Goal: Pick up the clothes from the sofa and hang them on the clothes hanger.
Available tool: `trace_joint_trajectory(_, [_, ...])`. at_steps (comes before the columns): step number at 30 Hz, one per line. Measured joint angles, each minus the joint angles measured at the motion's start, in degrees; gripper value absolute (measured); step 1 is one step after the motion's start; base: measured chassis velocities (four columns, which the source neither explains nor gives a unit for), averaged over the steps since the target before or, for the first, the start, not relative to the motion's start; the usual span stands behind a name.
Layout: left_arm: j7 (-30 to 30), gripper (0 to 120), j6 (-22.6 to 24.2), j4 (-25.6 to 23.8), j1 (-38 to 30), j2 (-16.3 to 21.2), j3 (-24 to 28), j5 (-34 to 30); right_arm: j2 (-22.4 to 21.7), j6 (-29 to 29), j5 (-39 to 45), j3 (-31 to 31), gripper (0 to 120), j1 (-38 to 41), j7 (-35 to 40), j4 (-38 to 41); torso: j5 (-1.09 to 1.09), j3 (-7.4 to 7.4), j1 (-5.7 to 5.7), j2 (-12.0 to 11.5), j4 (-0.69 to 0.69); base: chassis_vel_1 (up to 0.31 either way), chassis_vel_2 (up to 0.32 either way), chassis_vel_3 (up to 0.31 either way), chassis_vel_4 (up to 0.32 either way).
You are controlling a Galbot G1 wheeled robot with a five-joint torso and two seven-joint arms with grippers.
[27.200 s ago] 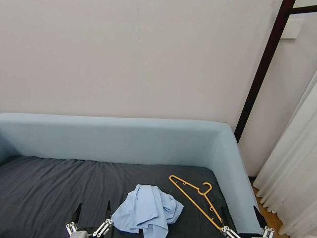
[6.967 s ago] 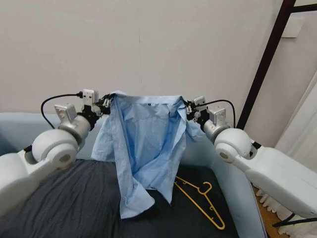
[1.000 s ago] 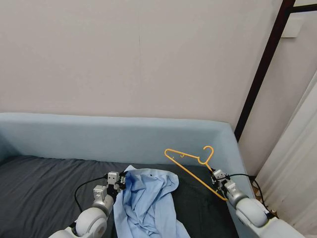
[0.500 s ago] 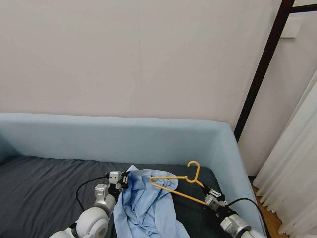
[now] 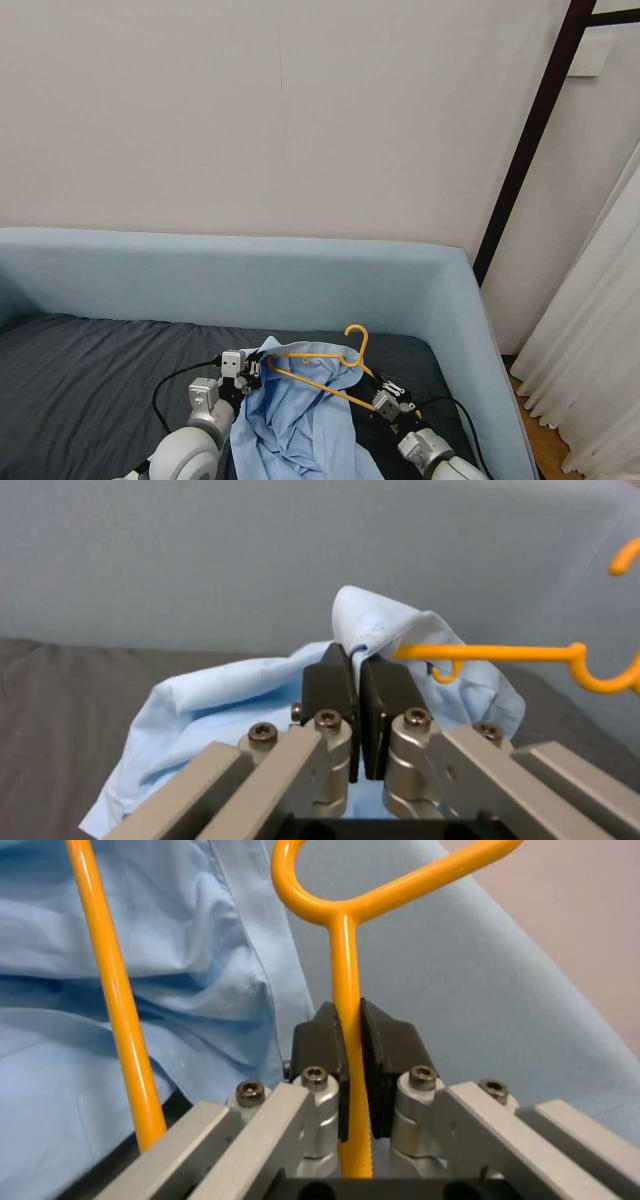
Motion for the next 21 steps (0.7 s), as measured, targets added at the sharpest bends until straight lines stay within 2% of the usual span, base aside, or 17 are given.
trace_joint_trajectory(8, [-1.57, 0, 0.44, 0.65, -4.8, -1.73, 3.16, -0.39, 2.68, -0.42, -0.99, -2.34, 4, 1.69, 0.46, -0.65, 0.01, 0.0, 0.0, 0.0, -0.02, 0.0, 0.0, 0.0, 0.0])
trace_joint_trajectory(16, [-2.08, 0, 0.71, 0.67, -6.38, -1.52, 3.63, -1.34, 3.54, 0.83, -2.2, -2.63, 4, 2.48, 0.51, -1.86, 0.01, 0.0, 0.01, 0.0, -0.02, 0.0, 0.0, 0.0, 0.0])
trace_joint_trajectory(21, [-2.71, 0, 1.53, -1.61, -7.22, -1.37, 4.64, -1.6, 5.76, 0.68, -4.05, -4.9, 4, 5.4, 0.73, -3.63, 0.02, 0.0, 0.0, 0.0, 0.0, 0.0, 0.0, 0.0, 0.0])
